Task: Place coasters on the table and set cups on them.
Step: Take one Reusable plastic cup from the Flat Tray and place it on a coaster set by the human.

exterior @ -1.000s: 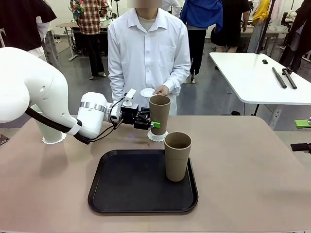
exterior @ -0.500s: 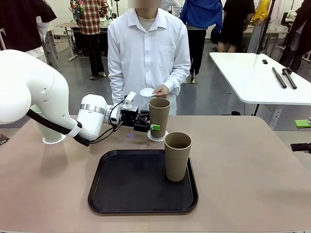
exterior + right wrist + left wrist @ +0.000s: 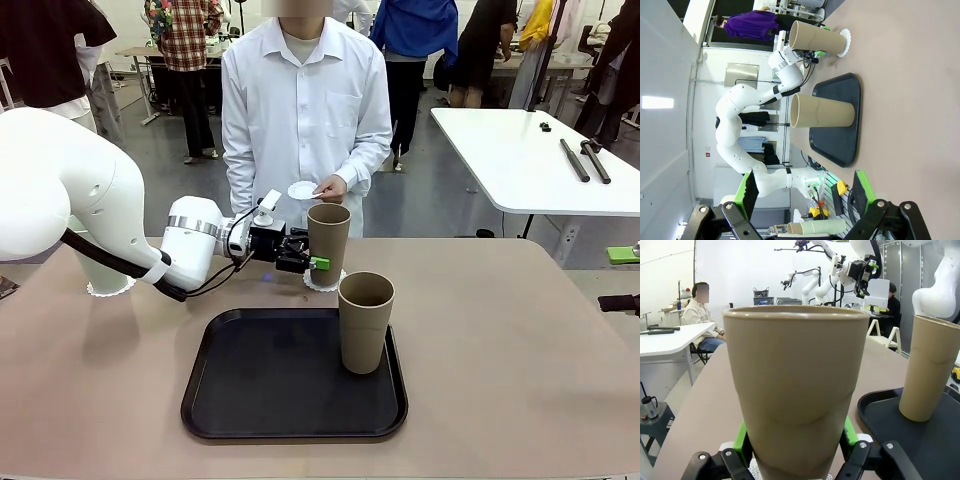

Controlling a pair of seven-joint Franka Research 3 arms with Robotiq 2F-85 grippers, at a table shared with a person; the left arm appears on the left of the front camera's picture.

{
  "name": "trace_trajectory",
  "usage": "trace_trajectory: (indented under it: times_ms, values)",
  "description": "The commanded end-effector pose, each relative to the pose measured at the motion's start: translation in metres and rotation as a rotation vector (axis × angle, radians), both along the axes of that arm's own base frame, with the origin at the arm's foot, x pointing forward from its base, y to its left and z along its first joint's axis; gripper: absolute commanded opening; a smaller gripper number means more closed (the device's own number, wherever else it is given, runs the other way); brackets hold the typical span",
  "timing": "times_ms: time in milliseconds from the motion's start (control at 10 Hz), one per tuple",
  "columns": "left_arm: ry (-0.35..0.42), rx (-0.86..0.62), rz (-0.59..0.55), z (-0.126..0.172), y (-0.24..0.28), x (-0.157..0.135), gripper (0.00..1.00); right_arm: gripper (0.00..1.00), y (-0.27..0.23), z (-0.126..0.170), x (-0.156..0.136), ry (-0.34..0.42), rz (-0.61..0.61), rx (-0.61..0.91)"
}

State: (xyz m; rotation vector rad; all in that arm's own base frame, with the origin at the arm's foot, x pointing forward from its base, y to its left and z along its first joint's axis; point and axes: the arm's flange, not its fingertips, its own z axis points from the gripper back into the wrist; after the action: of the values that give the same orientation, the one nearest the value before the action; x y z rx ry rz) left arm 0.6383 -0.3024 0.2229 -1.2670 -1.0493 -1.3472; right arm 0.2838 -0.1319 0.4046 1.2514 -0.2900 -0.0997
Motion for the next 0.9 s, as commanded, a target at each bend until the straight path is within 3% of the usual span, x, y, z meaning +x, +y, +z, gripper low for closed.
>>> trace_trajectory:
  times_ms: [0,800]
  values:
    - [0.010,-0.013,-0.016,0.0041,-0.0033,0.0100,0.84,1.00,-0.0001,0.0013,0.0008,-0.007,-0.002,0.014]
    - [0.038,-0.016,-0.019,-0.0037,-0.0022,0.0182,0.84,1.00,-0.0001,0.0013,0.0008,-0.007,-0.002,0.014]
